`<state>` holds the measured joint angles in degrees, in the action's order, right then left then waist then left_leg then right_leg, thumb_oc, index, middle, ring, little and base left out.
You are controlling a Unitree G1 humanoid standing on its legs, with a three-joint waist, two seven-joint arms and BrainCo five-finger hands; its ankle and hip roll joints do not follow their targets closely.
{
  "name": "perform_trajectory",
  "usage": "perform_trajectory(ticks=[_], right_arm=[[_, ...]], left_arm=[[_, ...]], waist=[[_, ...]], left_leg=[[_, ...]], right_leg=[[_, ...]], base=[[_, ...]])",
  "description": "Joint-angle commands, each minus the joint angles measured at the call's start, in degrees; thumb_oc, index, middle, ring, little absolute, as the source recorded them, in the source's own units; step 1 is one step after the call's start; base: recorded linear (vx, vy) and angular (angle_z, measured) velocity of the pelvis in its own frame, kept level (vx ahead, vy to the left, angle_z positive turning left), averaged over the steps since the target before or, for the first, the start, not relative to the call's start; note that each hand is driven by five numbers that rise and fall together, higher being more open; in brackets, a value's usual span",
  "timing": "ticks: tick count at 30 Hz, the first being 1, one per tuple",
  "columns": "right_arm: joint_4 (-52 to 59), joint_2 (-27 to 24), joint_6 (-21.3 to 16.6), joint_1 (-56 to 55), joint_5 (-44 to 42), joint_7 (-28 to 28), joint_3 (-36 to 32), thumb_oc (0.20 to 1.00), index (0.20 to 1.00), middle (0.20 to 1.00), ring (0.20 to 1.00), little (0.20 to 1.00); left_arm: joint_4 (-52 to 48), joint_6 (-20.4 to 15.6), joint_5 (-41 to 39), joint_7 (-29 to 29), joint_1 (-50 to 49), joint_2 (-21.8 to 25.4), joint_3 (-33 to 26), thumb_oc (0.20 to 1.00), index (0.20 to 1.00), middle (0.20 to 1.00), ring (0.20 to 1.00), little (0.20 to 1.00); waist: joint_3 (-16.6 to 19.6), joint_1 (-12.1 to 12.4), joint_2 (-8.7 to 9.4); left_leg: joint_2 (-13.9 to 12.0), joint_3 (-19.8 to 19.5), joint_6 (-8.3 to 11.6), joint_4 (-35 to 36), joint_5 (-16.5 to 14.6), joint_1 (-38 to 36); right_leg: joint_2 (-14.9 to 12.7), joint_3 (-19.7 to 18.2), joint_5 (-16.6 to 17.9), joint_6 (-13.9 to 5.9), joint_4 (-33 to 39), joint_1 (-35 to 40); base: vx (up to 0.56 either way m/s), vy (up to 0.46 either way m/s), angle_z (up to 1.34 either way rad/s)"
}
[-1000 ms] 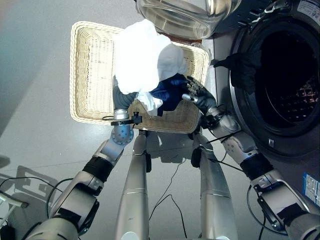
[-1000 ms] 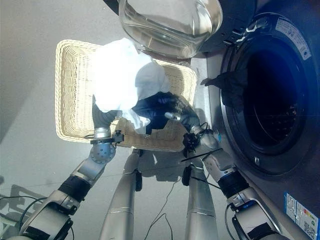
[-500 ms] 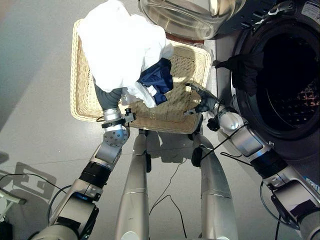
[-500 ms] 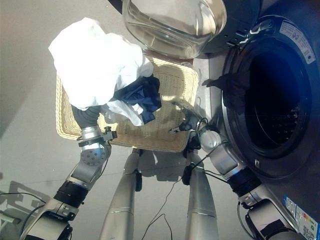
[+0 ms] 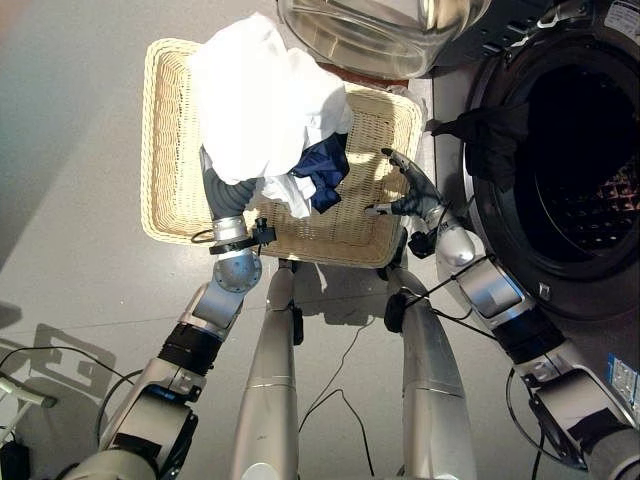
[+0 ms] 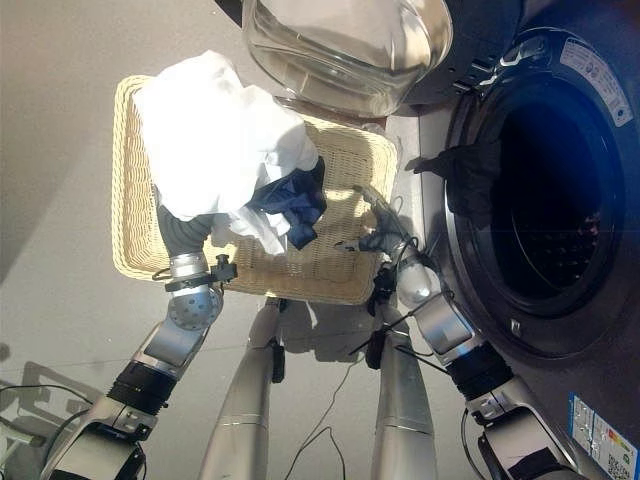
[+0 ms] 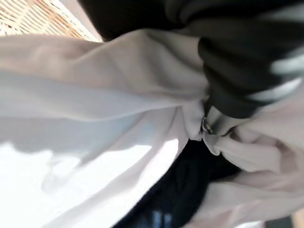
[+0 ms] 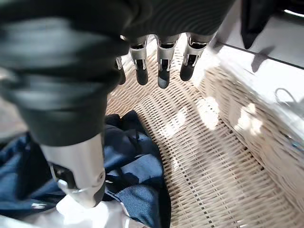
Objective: Put the clothes into the washing machine.
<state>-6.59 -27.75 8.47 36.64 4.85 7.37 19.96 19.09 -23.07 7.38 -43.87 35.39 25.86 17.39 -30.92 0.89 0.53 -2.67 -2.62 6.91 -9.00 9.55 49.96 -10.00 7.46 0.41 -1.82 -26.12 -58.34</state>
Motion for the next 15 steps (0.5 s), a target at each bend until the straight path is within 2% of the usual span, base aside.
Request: perform_trajectory(ticks=[1, 3, 4, 6, 7, 12, 13, 14, 15], right_arm=[[3.8, -1.2, -4.6, -1.3, -2.2, 1.7, -0.1, 1.0, 1.0, 1.0, 1.0, 1.0], [3.5, -1.3, -4.9, -1.3, -3.0, 2.0, 0.1, 1.0, 1.0, 1.0, 1.0, 1.0], [2.6, -1.6, -5.7, -1.4, -4.7, 2.7, 0.5, 1.0, 1.0, 1.0, 1.0, 1.0], [1.3, -1.7, -6.5, -1.6, -5.9, 3.5, 0.8, 1.0, 1.0, 1.0, 1.0, 1.0], [-0.4, -2.0, -7.3, -1.7, -6.7, 4.4, 1.3, 1.0, 1.0, 1.0, 1.0, 1.0], [-3.6, -2.3, -10.6, -0.8, -8.9, 5.8, 3.4, 1.0, 1.0, 1.0, 1.0, 1.0], [-4.1, -2.2, -10.9, -0.4, -9.0, 5.9, 3.7, 1.0, 1.0, 1.0, 1.0, 1.0], [-5.1, -2.1, -11.3, 0.7, -9.3, 6.2, 4.6, 1.0, 1.0, 1.0, 1.0, 1.0], [-5.6, -2.0, -11.6, 1.4, -9.6, 6.6, 5.2, 1.0, 1.0, 1.0, 1.0, 1.0]], left_arm=[[0.4, 2.6, 4.9, -2.8, 2.9, 0.1, -0.5, 0.2, 0.2, 0.2, 0.2, 0.2], [2.3, 4.5, 6.1, -3.2, 3.3, 0.9, 0.4, 0.2, 0.2, 0.2, 0.2, 0.2], [5.9, 8.9, 9.3, -3.3, 4.4, 2.0, 2.0, 0.2, 0.2, 0.2, 0.2, 0.2], [9.3, 10.2, 10.7, -4.0, 5.3, 2.7, 3.5, 0.2, 0.2, 0.2, 0.2, 0.2], [12.4, 13.5, 12.6, -3.6, 6.7, 3.5, 5.3, 0.2, 0.2, 0.2, 0.2, 0.2], [20.5, 19.5, 10.8, -1.7, 11.0, 4.3, 9.0, 0.2, 0.2, 0.2, 0.2, 0.2], [21.6, 20.2, 10.4, -1.4, 11.7, 4.3, 9.3, 0.42, 0.42, 0.42, 0.42, 0.42], [24.4, 20.9, 10.0, -0.8, 13.5, 4.2, 10.3, 0.871, 0.871, 0.871, 0.871, 0.871], [26.0, 22.3, 9.4, 0.6, 14.9, 4.2, 11.1, 1.0, 1.0, 1.0, 1.0, 1.0]], waist=[[1.1, -0.8, -2.38], [1.1, -0.9, -2.3], [1.1, -1.3, -2.14], [1.1, -1.5, -2.07], [1.1, -1.8, -2.11], [1.1, -2.6, -2.04], [1.1, -2.7, -1.99], [1.1, -3.1, -1.82], [1.1, -3.3, -1.66]], left_leg=[[3.2, 1.4, -4.74, -2.7, -0.4, 1.2], [3.1, 1.6, -4.68, -2.6, -0.3, 1.1], [3.0, 2.0, -4.48, -2.5, -0.2, 1.1], [2.9, 2.2, -4.36, -2.5, -0.1, 1.0], [2.7, 2.5, -4.32, -2.4, 0.0, 0.9], [2.4, 3.3, -4.02, -2.1, 0.4, 0.9], [2.4, 3.4, -3.96, -2.2, 0.4, 1.0], [2.3, 3.5, -3.86, -2.3, 0.4, 1.0], [2.2, 3.7, -3.8, -2.2, 0.5, 1.0]], right_leg=[[4.0, 0.1, 9.2, -3.77, 8.9, 3.1], [4.0, 0.2, 9.3, -3.83, 9.0, 3.2], [4.1, 0.2, 9.4, -3.87, 9.3, 3.2], [4.1, 0.1, 9.4, -3.9, 9.3, 3.2], [4.1, 0.1, 9.5, -3.92, 9.3, 3.2], [4.2, -0.2, 9.8, -4.04, 9.7, 3.1], [4.2, -0.2, 9.8, -4.02, 9.7, 3.0], [4.2, -0.4, 9.8, -3.99, 9.7, 2.9], [4.3, -0.4, 9.8, -3.97, 9.9, 2.9]], base=[[-0.01, 0.008, -0.04], [-0.01, 0.012, -0.02], [-0.02, 0.041, -0.03], [-0.01, 0.041, -0.02], [0.0, 0.037, -0.02], [0.0, 0.008, 0.0], [0.0, 0.0, 0.0], [0.0, 0.0, 0.0], [0.0, 0.0, 0.0]])
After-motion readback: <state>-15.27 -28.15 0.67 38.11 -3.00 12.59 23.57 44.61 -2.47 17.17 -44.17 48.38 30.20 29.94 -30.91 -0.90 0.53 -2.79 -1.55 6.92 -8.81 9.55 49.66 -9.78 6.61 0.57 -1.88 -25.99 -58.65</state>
